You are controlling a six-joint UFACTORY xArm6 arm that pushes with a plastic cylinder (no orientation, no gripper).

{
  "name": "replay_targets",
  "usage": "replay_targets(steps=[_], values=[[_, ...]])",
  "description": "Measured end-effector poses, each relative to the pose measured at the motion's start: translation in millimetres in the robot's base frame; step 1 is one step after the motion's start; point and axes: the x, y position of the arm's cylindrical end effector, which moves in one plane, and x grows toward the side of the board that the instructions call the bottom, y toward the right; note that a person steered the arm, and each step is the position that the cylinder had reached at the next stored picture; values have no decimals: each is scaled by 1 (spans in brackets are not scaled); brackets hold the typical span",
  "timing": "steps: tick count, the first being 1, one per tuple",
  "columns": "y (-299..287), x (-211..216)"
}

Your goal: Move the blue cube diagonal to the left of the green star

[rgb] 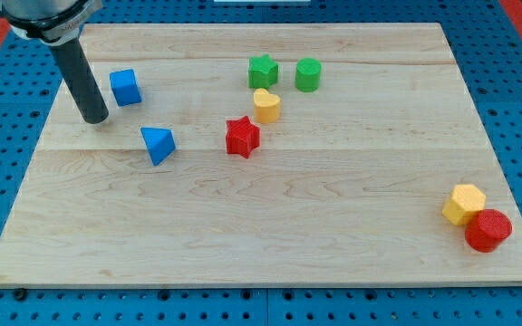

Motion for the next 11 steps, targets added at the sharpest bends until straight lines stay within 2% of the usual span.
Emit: replay_targets(steps=[2, 4, 5, 6, 8, 11], values=[[64, -42], [14, -69], [14, -76], [23, -80], [92, -81], [108, -133]])
